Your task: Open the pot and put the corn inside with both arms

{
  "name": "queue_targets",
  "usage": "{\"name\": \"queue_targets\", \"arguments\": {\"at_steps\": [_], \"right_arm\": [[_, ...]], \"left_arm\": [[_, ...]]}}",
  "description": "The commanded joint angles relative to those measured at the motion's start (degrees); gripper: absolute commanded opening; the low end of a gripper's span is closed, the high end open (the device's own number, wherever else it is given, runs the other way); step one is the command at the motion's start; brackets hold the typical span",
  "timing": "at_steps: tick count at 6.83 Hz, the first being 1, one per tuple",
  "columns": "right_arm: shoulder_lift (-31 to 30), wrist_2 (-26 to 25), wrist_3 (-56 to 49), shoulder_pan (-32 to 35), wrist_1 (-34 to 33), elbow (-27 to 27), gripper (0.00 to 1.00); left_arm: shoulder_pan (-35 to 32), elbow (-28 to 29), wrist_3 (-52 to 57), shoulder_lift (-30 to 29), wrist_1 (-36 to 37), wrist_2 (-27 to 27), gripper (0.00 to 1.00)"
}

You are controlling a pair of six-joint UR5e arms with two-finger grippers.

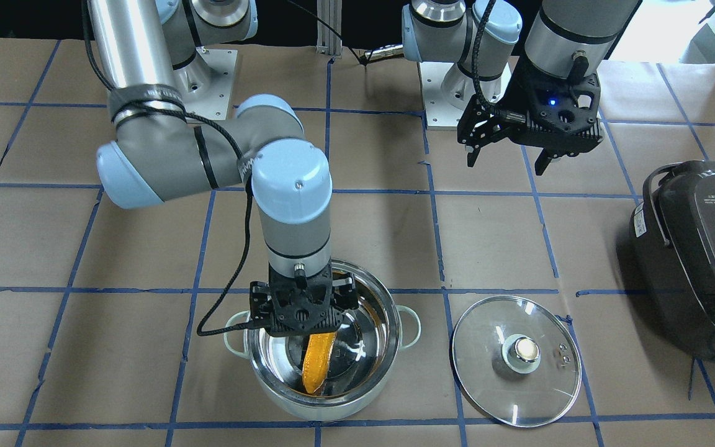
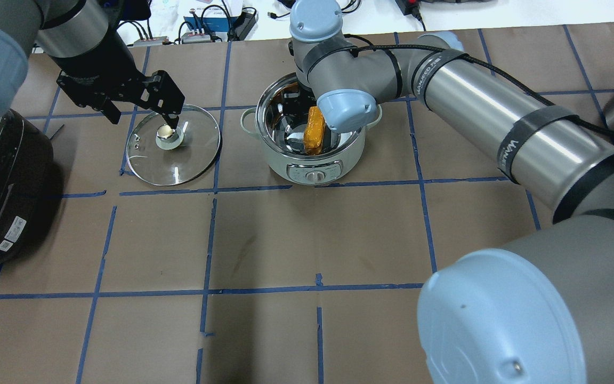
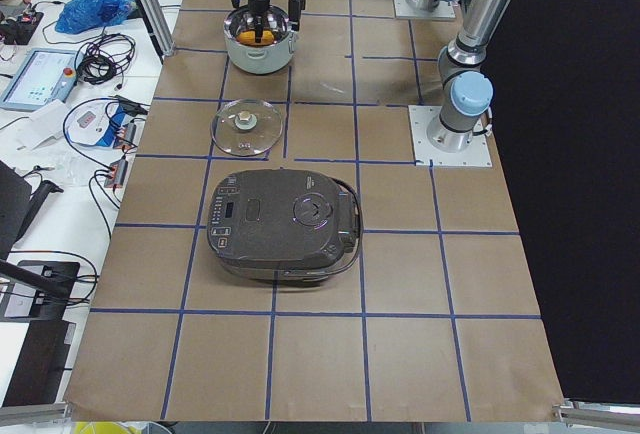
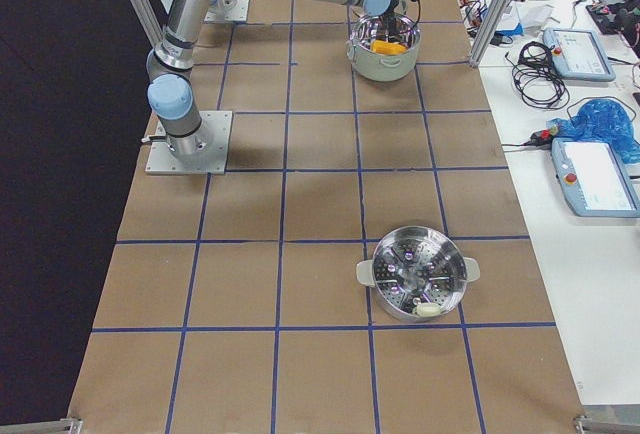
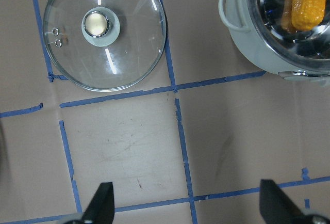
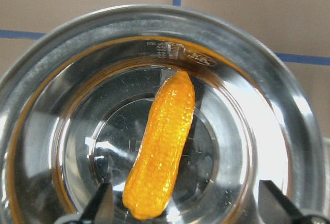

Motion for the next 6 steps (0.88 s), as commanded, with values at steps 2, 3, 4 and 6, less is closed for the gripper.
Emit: {"name": "queue_targets", "arguments": {"at_steps": [2,3,4,6], "right_arm": [[-19.4,3.7,-4.7,-11.0,23.6,1.0,1.00],[-24.9,3.0,-7.3,-12.4,28.2,4.3,0.99],[-29.3,3.0,-8.1,-13.5,27.1,10.0,0.94],[-29.2,2.9,-8.0,-15.9,26.2,7.9,1.00]], "left_arm": [[0.1,0.3,-0.5,-0.3,-0.2,0.0,1.00],[0.1,0.1,-0.4,-0.3,-0.1,0.0,1.00],[0.2,0.1,-0.4,-0.2,-0.1,0.0,1.00],[0.1,0.2,-0.4,-0.2,-0.2,0.0,1.00]]}}
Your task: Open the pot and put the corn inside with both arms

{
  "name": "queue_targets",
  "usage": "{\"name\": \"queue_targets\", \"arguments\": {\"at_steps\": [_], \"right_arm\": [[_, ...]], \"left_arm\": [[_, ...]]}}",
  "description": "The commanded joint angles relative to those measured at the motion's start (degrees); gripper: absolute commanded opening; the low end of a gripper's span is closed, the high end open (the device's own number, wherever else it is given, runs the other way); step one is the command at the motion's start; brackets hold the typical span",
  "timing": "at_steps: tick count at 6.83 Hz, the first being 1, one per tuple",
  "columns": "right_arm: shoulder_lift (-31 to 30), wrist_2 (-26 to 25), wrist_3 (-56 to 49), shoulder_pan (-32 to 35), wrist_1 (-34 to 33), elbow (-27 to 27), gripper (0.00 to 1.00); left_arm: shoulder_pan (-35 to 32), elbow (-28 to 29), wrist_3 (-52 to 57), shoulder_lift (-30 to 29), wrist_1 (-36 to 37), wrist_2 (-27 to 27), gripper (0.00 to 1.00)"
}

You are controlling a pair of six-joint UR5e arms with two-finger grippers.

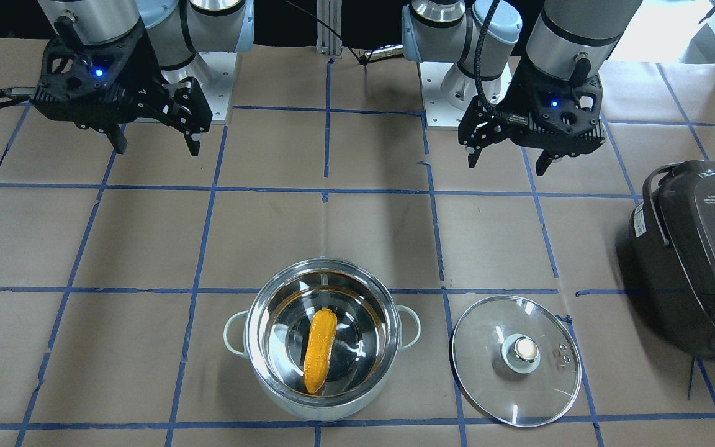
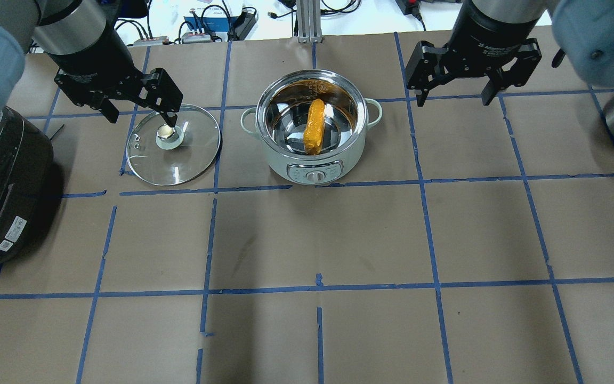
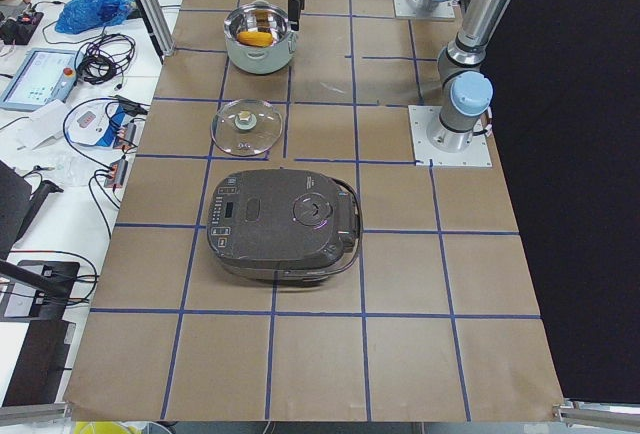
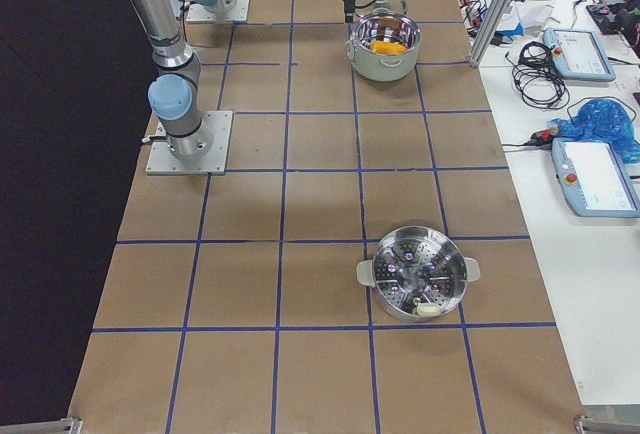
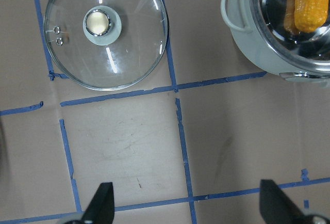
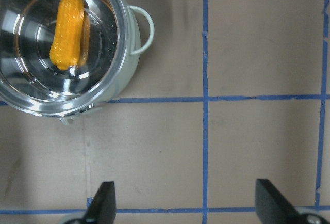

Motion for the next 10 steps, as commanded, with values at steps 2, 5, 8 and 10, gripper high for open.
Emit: {"name": "queue_targets", "arguments": {"at_steps": [2,5,8,10], "right_arm": [[0.7,1.0,0.5,-0.7,2.8,-0.5,1.00],[0.7,0.1,0.5,-0.7,3.3,-0.5,1.00],[0.6,-0.1,0.5,-0.7,2.8,-0.5,1.00],[0.6,0.1,0.4,-0.7,2.8,-0.4,1.00]], "left_arm": [[0.0,0.1,-0.1,0.0,-0.2,0.1,1.00],[0.0,0.0,-0.1,0.0,-0.1,0.0,1.00],[0.0,-0.3,-0.1,0.0,-0.1,0.0,1.00],[0.0,-0.4,-0.1,0.1,-0.1,0.0,1.00]]}}
